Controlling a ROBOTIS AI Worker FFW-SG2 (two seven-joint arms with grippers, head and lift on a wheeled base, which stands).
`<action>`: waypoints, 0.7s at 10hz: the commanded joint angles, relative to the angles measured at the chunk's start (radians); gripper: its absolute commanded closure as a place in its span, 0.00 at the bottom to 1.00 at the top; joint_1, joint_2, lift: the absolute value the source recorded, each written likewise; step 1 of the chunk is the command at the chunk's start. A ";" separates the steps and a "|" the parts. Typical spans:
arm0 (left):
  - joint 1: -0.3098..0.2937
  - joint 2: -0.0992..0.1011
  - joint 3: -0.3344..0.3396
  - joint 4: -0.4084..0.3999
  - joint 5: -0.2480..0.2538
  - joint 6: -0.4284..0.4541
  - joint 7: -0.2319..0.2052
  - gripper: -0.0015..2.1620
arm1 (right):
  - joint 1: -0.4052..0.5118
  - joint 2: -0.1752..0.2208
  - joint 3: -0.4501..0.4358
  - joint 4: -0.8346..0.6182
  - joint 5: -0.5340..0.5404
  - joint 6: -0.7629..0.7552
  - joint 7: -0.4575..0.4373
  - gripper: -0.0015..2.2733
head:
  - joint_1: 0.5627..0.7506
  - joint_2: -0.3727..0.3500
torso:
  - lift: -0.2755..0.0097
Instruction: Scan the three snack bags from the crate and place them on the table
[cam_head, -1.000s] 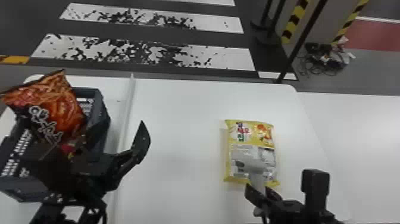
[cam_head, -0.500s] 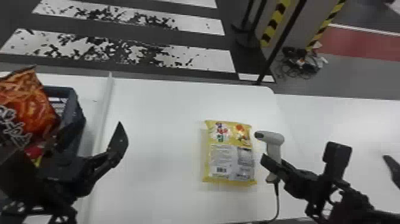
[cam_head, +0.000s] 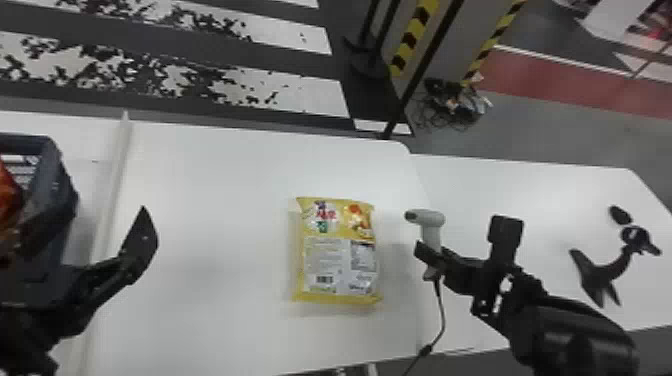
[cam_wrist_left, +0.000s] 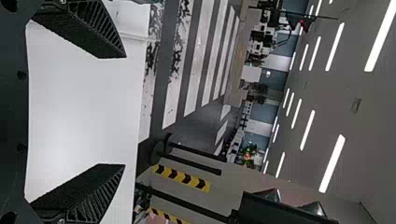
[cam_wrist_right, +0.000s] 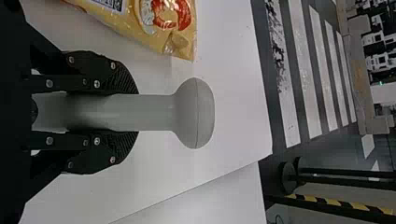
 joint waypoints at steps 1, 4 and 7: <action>0.001 0.002 0.008 0.005 -0.002 0.002 0.000 0.01 | -0.062 -0.030 0.041 0.140 0.047 -0.043 0.013 0.99 | 0.70 0.03 | 0.75; 0.007 0.002 0.011 0.005 0.000 -0.001 -0.002 0.01 | -0.107 -0.044 0.073 0.235 0.101 -0.077 0.010 0.67 | 0.70 0.03 | 0.75; 0.003 0.001 -0.007 0.002 -0.006 -0.001 -0.002 0.01 | 0.001 -0.043 0.024 0.060 0.013 -0.104 0.007 0.02 | 0.70 0.03 | 0.75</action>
